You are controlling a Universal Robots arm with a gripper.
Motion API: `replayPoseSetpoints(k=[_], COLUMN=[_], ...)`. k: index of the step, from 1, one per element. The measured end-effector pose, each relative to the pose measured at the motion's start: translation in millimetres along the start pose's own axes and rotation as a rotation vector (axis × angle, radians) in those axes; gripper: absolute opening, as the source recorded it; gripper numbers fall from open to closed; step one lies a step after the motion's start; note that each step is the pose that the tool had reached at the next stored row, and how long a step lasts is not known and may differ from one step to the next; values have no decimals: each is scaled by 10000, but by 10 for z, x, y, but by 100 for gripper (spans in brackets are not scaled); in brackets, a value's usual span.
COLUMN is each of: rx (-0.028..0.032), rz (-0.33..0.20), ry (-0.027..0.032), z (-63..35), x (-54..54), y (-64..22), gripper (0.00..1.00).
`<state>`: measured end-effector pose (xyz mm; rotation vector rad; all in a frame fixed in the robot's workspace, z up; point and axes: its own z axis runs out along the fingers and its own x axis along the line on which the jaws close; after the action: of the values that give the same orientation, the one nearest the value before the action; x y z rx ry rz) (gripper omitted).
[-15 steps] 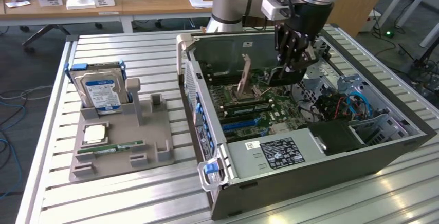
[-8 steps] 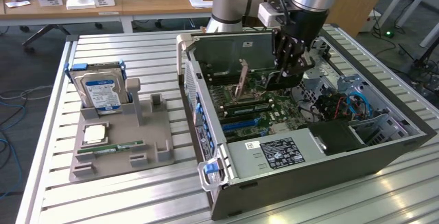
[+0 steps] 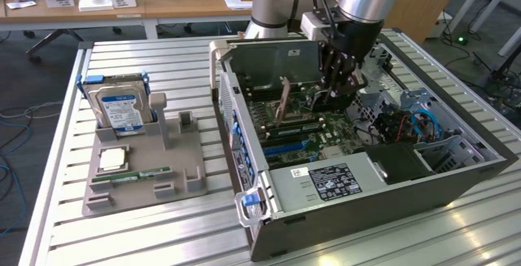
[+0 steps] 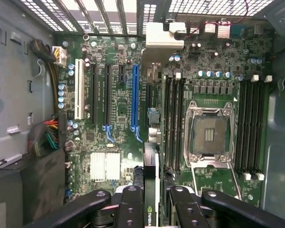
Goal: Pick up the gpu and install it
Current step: 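Insert the gpu into the slot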
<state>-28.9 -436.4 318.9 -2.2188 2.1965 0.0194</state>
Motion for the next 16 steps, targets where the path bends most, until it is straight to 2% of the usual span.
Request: replayPoseSetpoints(k=[7, 16], rx=[0, -1], rz=[0, 0], ry=[1, 4], z=[8, 96], x=[0, 23], y=[1, 9], gripper=[26, 26])
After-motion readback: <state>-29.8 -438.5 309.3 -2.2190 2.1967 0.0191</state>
